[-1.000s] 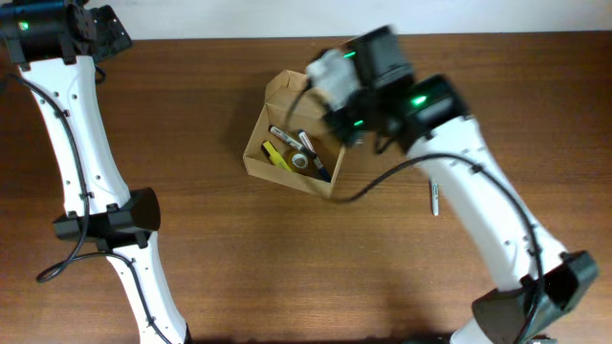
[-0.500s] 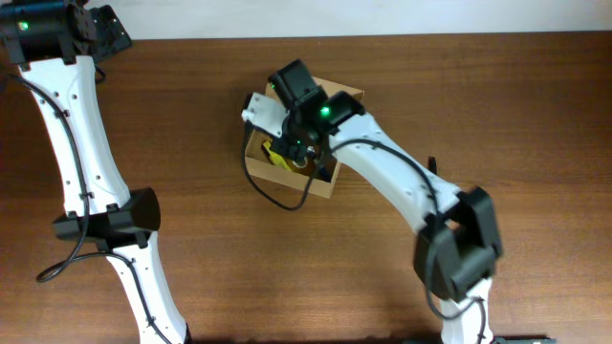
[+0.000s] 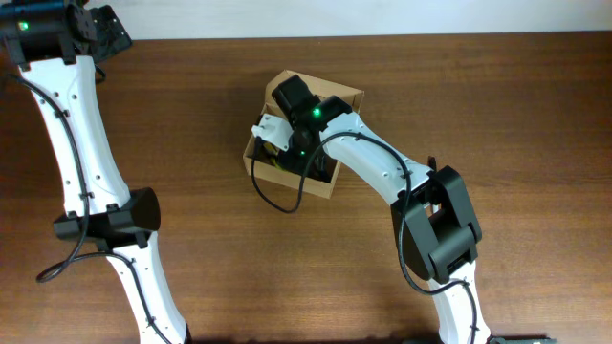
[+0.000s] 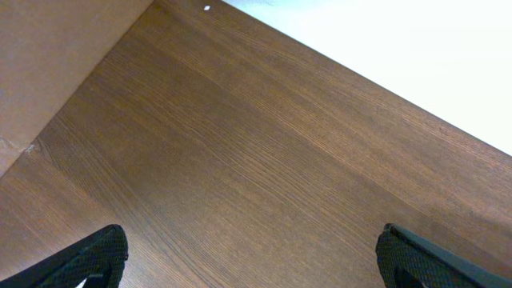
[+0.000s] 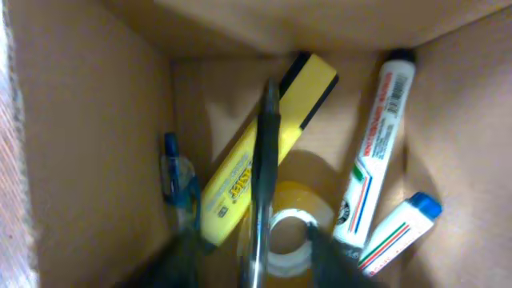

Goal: Pack container
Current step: 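Carry the second pen into the box and release it, then grasp the black Sharpie with the right gripper, then drop the Sharpie into the box and raise the right gripper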

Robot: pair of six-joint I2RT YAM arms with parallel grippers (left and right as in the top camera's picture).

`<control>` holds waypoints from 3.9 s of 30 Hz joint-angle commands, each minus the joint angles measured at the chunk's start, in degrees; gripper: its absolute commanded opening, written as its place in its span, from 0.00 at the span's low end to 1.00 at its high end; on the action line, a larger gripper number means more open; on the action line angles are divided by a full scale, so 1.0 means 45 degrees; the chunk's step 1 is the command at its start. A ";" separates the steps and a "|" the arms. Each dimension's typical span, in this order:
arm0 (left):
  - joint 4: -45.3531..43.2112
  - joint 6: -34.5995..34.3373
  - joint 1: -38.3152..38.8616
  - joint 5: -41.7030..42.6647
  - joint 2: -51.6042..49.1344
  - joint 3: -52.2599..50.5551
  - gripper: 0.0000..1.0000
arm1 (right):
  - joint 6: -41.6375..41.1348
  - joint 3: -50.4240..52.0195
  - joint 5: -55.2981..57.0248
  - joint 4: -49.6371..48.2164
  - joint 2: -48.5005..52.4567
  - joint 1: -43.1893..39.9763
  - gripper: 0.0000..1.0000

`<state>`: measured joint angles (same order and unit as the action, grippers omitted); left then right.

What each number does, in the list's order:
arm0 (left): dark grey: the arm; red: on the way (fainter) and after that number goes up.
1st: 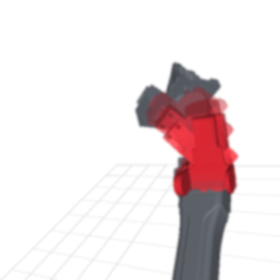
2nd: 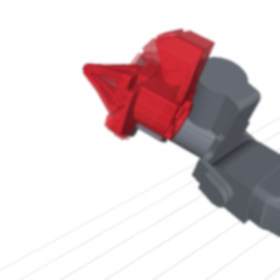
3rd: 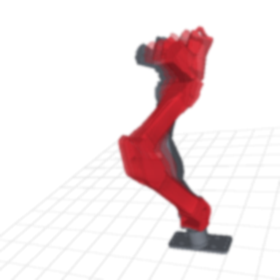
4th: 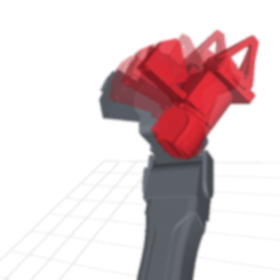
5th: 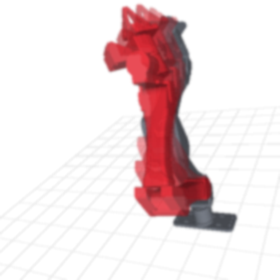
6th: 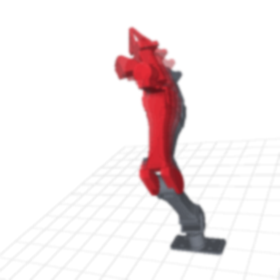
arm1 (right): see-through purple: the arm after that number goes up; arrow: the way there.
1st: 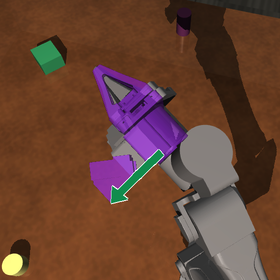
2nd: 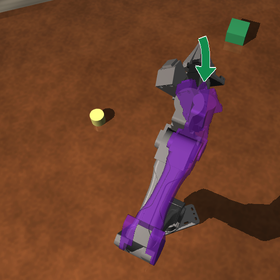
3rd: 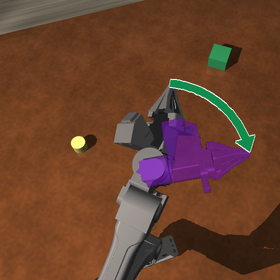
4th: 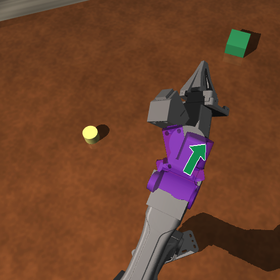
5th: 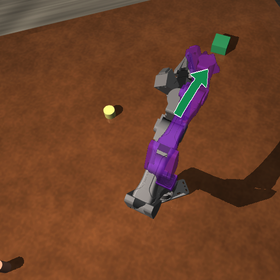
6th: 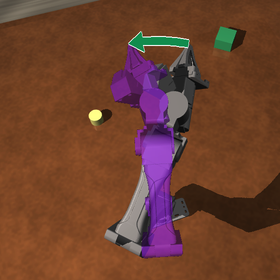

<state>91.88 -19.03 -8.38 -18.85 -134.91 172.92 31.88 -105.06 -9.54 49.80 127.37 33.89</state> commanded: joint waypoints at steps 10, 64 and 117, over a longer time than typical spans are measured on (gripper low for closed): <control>-0.0024 0.0107 -0.0034 0.0005 -0.0233 -0.0039 1.00 | -0.3405 -0.5571 0.2613 0.4954 -0.2016 -0.0189 0.49; -0.0019 0.0102 -0.0034 0.0005 -0.0233 -0.0039 1.00 | -0.8869 0.7966 0.1744 -0.1831 -0.2987 -0.8374 0.04; -0.0019 0.0107 -0.0034 0.0005 -0.0233 -0.0039 1.00 | -0.0136 -0.2346 -0.2025 0.1894 0.1137 -0.0952 0.29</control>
<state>91.90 -19.05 -8.38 -18.85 -134.91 172.92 33.67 -115.31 -17.15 58.28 132.75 29.08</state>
